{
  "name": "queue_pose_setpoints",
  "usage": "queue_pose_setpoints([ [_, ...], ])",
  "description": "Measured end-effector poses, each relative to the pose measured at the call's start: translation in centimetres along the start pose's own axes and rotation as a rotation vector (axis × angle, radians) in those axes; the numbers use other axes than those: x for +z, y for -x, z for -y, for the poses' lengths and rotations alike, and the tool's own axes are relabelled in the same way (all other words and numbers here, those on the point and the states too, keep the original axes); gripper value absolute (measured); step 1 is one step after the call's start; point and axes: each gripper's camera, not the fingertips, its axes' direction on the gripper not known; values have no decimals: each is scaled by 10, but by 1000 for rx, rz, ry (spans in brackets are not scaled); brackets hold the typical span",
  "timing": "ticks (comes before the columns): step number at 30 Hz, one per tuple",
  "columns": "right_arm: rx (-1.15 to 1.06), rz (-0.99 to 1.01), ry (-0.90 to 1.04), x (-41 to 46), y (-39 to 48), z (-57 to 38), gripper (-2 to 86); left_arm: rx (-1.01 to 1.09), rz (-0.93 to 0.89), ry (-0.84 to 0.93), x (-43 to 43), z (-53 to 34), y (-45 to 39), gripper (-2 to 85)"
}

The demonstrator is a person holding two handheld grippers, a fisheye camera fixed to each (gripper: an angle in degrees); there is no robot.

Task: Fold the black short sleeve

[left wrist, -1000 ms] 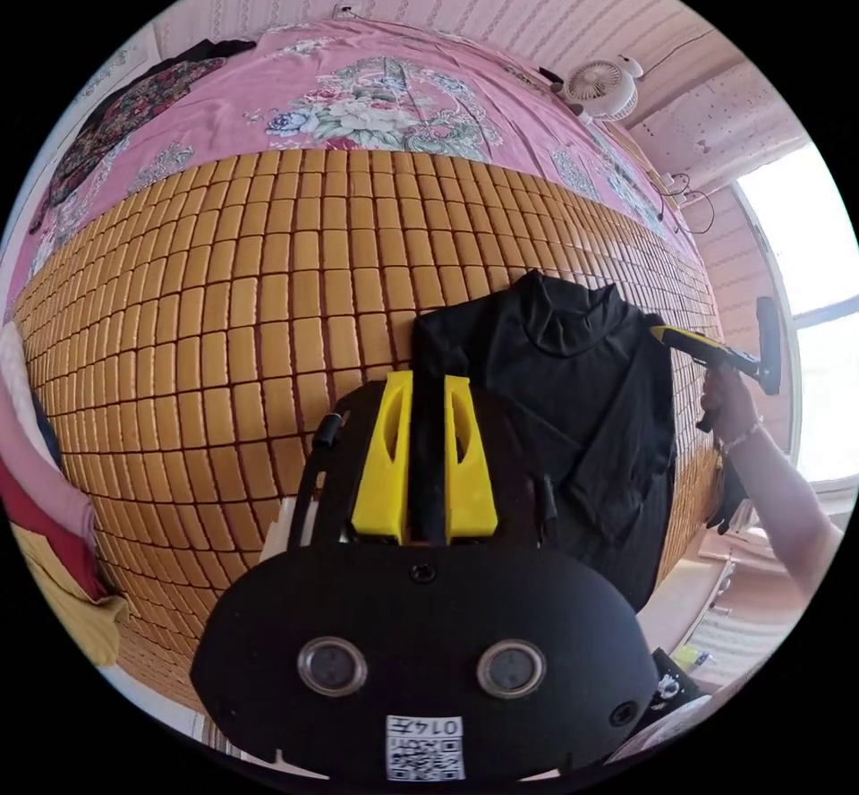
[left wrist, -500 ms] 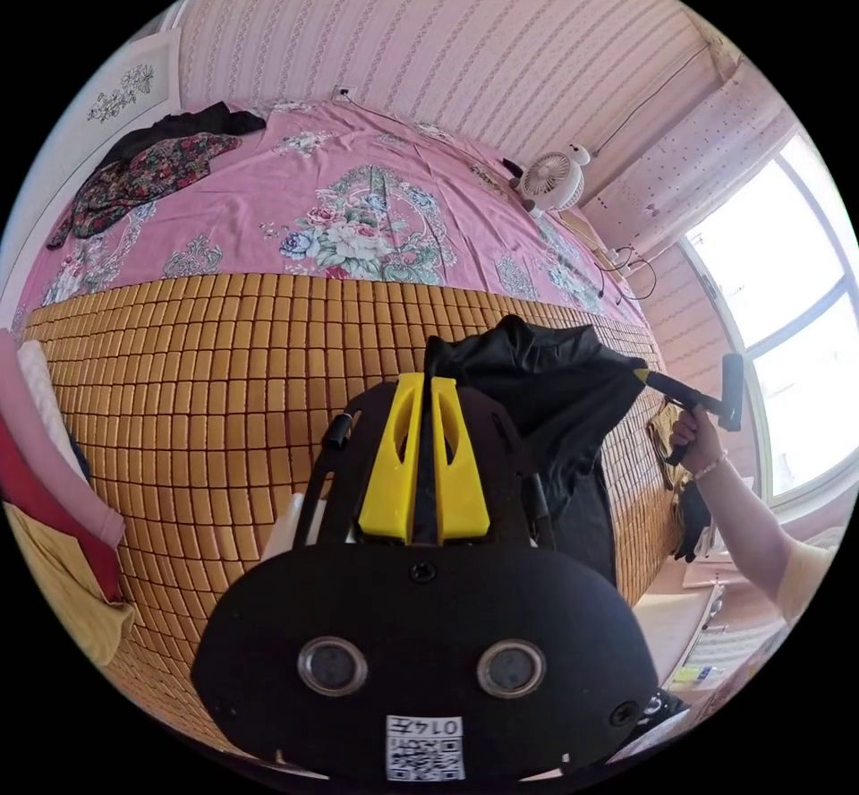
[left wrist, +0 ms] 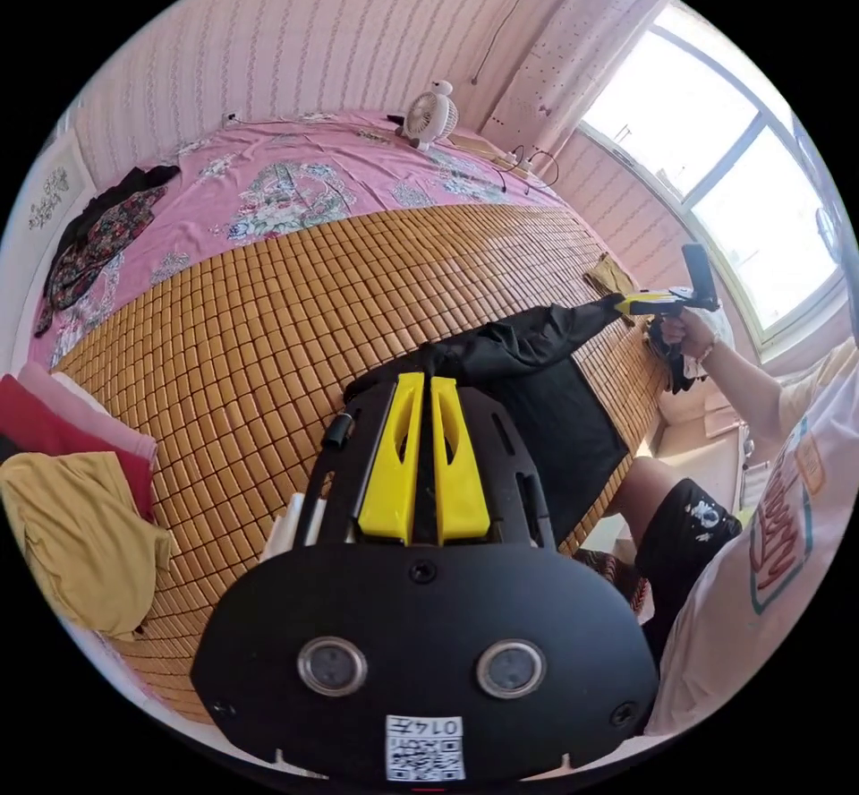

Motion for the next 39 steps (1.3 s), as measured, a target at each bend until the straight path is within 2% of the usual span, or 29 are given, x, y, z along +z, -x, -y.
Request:
queue_pose_setpoints([
  [3, 42, 19, 71, 26, -8, -32, 7, 36, -9, 42, 12, -30, -9, -9],
  [9, 90, 15, 134, 64, -15, -64, 7, -82, -92, 30, 26, -80, 6, -9],
  [19, -17, -22, -25, 40, 22, -83, 8, -35, -85, -107, -30, -123, -11, -9],
  [24, -38, -9, -14, 57, 44, -127, 11, -64, -142, -76, -16, -180, -30, -8],
  [26, -12, -11, 25, 76, 46, -148, 14, -146, -132, -17, 13, -217, -33, -5],
  [29, 126, -60, 82, 115, 40, -183, 24, -292, -90, 91, 50, -256, -26, -5],
  [32, 207, -150, 126, 134, 45, -210, 48, -370, 11, 141, 50, -285, -23, -8],
  [39, 156, -286, 44, 126, 88, -230, 57, -320, -12, 54, 23, -284, -45, -2],
])
